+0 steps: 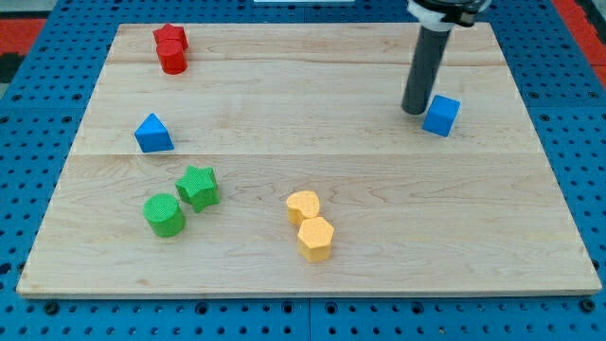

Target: Push the triangle into the blue cube

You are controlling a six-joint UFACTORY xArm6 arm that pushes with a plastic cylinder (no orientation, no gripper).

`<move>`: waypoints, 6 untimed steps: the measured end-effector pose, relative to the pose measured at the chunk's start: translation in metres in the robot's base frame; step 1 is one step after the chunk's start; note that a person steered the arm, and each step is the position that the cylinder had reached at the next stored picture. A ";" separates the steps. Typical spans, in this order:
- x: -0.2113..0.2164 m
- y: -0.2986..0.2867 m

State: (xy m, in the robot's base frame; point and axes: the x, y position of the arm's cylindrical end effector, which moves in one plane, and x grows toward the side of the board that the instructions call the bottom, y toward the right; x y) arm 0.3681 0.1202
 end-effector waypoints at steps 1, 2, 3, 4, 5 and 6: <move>0.009 -0.070; 0.018 -0.150; 0.046 -0.184; 0.067 -0.223; 0.067 -0.270; 0.067 -0.297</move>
State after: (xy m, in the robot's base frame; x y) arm 0.4354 -0.1766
